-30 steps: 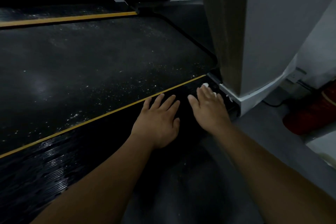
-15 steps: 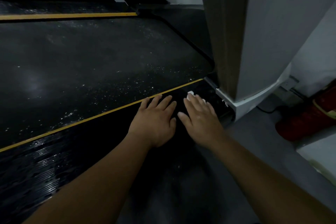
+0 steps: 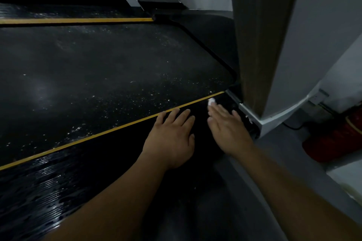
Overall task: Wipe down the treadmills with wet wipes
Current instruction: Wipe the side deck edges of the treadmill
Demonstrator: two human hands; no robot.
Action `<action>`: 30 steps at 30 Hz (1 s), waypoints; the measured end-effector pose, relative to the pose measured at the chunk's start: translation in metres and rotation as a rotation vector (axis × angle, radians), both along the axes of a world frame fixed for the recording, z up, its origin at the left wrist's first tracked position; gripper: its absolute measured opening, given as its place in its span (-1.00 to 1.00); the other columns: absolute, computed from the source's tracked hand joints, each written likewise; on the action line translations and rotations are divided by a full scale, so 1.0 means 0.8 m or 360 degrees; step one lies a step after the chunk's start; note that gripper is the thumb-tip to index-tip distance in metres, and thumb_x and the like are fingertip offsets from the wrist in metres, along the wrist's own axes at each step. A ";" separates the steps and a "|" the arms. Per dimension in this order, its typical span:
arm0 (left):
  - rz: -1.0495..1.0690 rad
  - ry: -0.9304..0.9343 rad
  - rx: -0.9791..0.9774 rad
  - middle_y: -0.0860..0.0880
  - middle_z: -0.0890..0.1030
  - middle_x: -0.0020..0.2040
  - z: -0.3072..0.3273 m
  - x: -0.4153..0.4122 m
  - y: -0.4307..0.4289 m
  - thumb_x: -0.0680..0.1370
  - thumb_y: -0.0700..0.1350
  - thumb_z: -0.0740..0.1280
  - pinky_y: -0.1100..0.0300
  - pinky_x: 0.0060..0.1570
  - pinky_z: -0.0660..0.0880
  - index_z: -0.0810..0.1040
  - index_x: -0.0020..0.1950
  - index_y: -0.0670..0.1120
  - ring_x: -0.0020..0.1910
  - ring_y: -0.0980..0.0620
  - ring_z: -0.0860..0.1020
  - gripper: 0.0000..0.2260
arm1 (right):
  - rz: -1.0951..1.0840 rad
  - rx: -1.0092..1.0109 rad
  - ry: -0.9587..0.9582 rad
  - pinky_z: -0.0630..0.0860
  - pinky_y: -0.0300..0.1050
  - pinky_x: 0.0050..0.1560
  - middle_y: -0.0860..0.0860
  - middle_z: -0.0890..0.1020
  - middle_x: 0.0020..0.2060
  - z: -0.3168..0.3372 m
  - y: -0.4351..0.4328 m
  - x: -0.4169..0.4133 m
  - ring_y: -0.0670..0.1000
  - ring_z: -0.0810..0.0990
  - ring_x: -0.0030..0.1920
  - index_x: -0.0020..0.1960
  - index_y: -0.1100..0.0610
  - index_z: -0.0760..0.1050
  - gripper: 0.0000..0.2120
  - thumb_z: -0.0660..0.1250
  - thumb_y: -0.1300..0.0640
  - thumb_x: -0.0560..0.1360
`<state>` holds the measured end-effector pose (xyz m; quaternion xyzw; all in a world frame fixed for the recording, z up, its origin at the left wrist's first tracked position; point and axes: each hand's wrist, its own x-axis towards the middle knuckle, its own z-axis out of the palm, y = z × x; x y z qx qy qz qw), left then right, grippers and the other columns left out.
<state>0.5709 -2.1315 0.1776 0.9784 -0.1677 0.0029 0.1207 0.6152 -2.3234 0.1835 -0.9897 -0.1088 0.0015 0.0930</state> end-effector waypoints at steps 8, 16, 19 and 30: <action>-0.0004 -0.0010 -0.0017 0.03 0.02 0.67 0.004 -0.002 -0.001 0.68 0.12 0.01 -0.08 0.59 -0.10 0.06 0.65 0.05 0.64 -0.02 -0.07 -0.47 | 0.0095 0.0077 0.0059 -0.11 -0.06 0.56 -0.11 0.05 0.62 0.000 0.035 0.006 -0.15 -0.02 0.60 0.64 0.06 0.10 -0.50 -0.01 0.07 0.70; 0.0006 -0.0003 -0.0038 0.03 0.02 0.67 0.002 0.000 -0.001 0.68 0.13 0.00 -0.08 0.59 -0.11 0.08 0.65 0.04 0.64 -0.02 -0.07 -0.47 | -0.0088 0.0038 0.0122 -0.15 0.02 0.56 -0.05 0.06 0.63 0.008 0.043 0.042 -0.10 -0.04 0.61 0.63 0.08 0.08 -0.49 -0.05 0.01 0.70; 0.0007 0.0007 -0.0038 0.03 0.02 0.67 0.002 0.005 -0.005 0.68 0.13 0.00 -0.09 0.59 -0.10 0.08 0.65 0.05 0.64 -0.02 -0.07 -0.47 | -0.0079 0.0011 -0.0022 -0.09 0.03 0.56 -0.05 0.04 0.64 -0.003 0.020 0.005 -0.08 0.00 0.61 0.64 0.09 0.06 -0.47 -0.01 -0.01 0.70; -0.0016 0.0048 -0.0027 0.03 -0.01 0.67 0.001 0.022 -0.018 0.69 0.15 -0.03 -0.08 0.59 -0.13 0.06 0.65 0.08 0.64 -0.05 -0.10 -0.48 | -0.0441 -0.0160 -0.0317 0.31 0.19 0.39 0.25 0.42 0.43 -0.012 0.015 -0.025 0.29 0.37 0.41 0.35 0.33 0.48 -0.40 0.05 -0.11 0.59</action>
